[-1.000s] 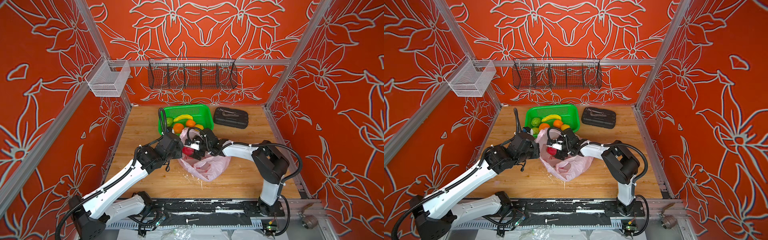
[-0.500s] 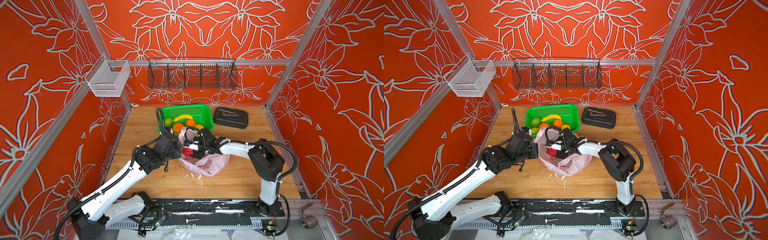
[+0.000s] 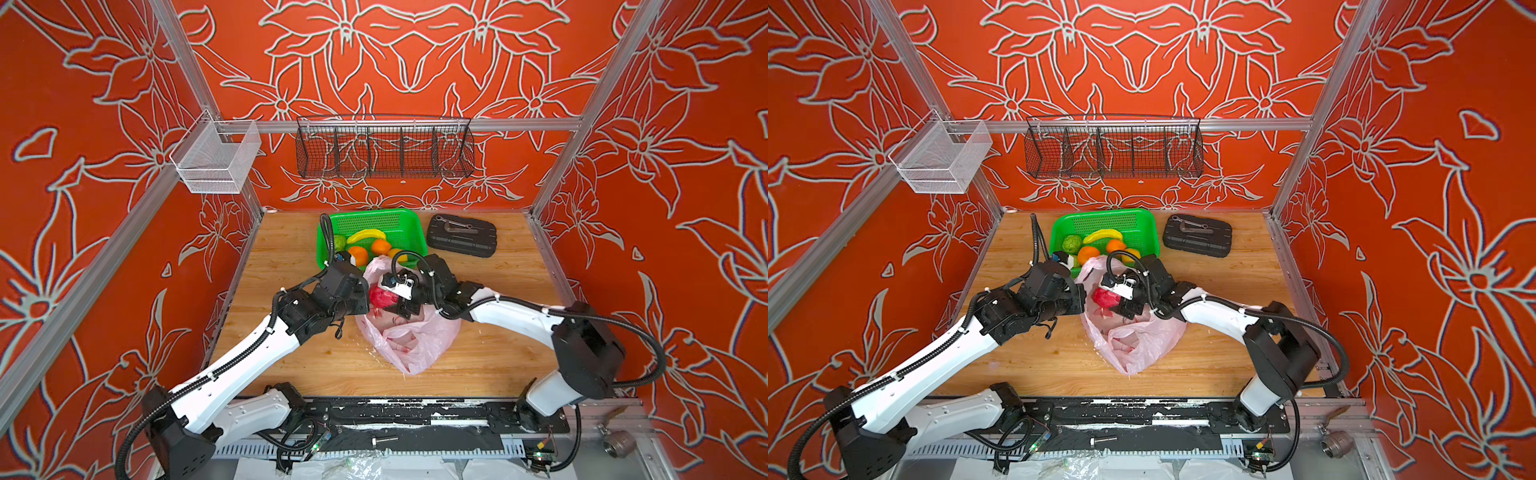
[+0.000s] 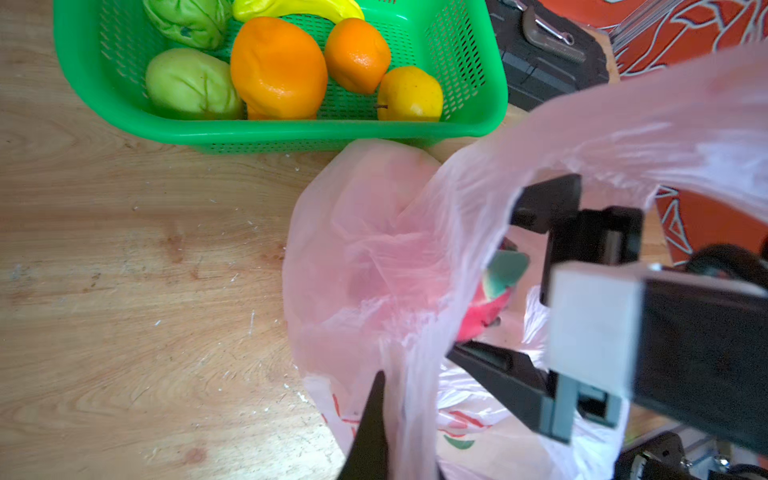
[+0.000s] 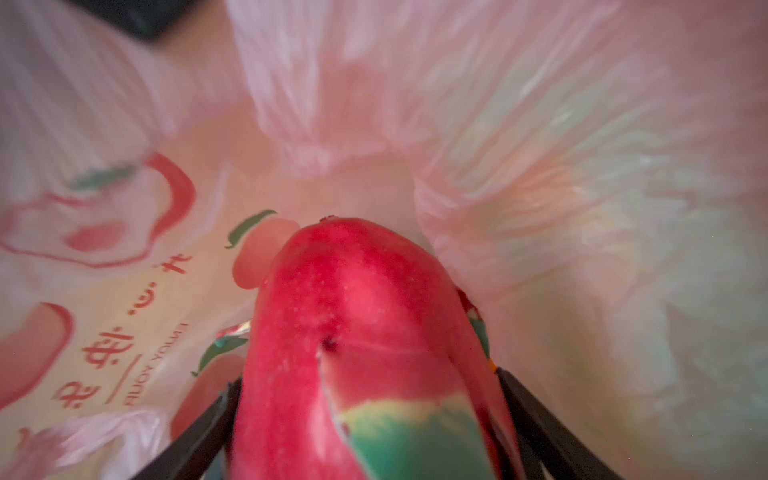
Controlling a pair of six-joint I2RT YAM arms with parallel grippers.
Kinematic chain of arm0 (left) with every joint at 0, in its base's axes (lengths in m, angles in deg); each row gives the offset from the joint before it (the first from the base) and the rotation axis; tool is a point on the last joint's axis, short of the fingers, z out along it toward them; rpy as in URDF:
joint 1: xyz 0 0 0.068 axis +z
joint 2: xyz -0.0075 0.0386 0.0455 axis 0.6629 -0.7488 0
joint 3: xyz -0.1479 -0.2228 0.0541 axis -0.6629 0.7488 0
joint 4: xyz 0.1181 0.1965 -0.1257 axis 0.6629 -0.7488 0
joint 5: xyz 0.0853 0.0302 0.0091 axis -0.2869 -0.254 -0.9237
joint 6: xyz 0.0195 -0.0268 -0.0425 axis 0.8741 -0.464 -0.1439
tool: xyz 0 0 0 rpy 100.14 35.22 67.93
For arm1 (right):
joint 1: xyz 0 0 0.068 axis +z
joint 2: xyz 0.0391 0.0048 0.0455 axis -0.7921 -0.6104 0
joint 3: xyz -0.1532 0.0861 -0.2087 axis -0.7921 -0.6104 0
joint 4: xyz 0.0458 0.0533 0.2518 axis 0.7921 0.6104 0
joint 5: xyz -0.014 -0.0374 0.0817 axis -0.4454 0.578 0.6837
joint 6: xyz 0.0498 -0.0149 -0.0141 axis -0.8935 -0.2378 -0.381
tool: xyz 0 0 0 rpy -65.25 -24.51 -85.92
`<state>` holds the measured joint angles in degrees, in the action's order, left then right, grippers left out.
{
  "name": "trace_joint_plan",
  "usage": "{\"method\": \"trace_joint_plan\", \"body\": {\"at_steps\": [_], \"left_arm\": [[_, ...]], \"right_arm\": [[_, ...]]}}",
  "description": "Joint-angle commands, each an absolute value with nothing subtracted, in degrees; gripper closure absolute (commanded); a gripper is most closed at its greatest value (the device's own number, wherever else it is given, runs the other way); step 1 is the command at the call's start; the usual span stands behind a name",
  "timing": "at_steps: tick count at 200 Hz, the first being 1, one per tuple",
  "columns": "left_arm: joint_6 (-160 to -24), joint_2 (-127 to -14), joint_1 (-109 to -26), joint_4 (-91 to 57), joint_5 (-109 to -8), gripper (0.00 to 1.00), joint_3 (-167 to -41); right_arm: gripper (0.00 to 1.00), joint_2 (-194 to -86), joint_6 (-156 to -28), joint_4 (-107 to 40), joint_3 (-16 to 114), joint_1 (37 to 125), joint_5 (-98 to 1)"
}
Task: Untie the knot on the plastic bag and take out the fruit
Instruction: 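Grasp the pink dragon fruit inside the bag with the right gripper, then lift the dragon fruit out with the right while the left holds the rim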
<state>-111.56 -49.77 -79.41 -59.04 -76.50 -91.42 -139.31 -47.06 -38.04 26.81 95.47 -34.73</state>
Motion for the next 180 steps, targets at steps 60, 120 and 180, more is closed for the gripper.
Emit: {"method": "trace_joint_plan", "body": {"at_steps": [60,120,180], "left_arm": [[-113.83,-51.22,-81.15,-54.27,-75.77,0.62,-90.92],[-113.81,-51.58,-82.7,-53.39,-76.12,0.53,-91.31],[-110.88,-49.01,-84.86,-52.19,-76.4,0.28,-91.57]], "right_arm": [[0.49,-120.62,-57.97,-42.47,15.32,95.48,-28.68],[0.48,-110.71,-64.93,-43.42,12.33,95.53,-24.34],[0.48,-100.95,-73.86,-45.58,12.21,95.52,-30.66]]}}
